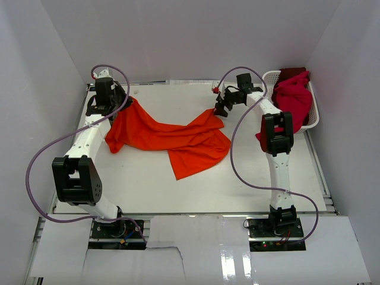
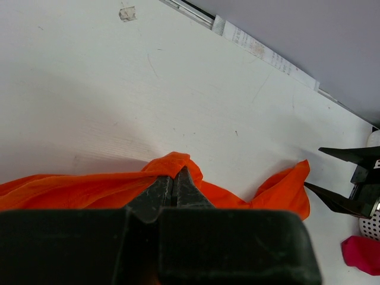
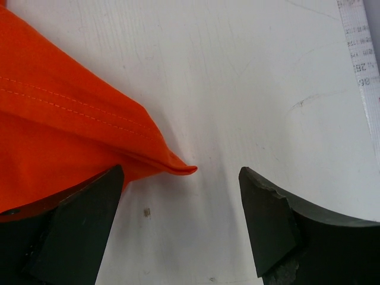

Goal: Fold and stack the t-shirts
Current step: Flatten out the tshirt

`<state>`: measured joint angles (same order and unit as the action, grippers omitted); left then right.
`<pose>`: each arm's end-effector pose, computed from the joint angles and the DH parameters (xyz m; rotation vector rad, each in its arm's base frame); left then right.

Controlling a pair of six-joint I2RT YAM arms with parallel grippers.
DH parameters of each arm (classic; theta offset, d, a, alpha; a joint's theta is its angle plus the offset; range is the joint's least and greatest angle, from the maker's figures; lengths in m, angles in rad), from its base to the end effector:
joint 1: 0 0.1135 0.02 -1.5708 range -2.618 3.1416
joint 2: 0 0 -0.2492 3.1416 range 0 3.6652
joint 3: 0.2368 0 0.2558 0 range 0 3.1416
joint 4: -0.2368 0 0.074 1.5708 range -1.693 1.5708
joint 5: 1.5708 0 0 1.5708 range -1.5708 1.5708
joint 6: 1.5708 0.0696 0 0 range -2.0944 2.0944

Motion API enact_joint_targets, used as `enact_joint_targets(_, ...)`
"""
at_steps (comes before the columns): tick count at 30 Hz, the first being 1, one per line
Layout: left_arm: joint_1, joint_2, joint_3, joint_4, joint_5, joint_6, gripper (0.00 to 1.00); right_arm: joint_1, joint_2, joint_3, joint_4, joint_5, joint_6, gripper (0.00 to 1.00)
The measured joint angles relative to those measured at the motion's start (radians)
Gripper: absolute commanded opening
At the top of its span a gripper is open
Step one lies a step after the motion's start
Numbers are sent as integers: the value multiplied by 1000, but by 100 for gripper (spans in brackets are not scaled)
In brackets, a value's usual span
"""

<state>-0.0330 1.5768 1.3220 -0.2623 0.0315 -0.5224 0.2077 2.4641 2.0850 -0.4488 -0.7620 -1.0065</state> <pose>0.4018 -0.0155 0.2871 -0.4921 2.0507 -0.3682 0.5297 0.1607 0.1418 -1.4975 1.5696 0.4663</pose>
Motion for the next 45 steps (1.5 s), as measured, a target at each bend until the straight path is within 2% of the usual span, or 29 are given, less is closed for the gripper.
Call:
enact_joint_targets(10, 0, 0, 0, 2, -6, 3, 0, 25, 3, -2, 40, 27, -13, 80)
enact_joint_targets(14, 0, 0, 0, 2, -7, 8, 0, 26, 18, -2, 40, 34, -23, 72)
enact_joint_targets(17, 0, 0, 0, 2, -7, 10, 0, 27, 36, -2, 40, 43, -24, 49)
enact_joint_targets(18, 0, 0, 0, 2, -7, 10, 0, 27, 42, -2, 41, 46, -23, 33)
enact_joint_targets(20, 0, 0, 0, 2, -7, 10, 0, 28, 47, -2, 47, 43, -18, 19)
enact_joint_targets(21, 0, 0, 0, 2, -7, 10, 0, 28, 47, -2, 51, 50, -9, 8)
enact_joint_targets(36, 0, 0, 0, 4, -6, 10, 0, 39, 26, -53, 135, 117, 97, 8)
enact_joint_targets(40, 0, 0, 1, 0, -6, 9, 0, 43, -12, -78, 132, 197, 254, 8)
enact_joint_targets(45, 0, -1, 2, -5, -10, 2, 0, 56, -26, 42, 25, 304, 415, 8)
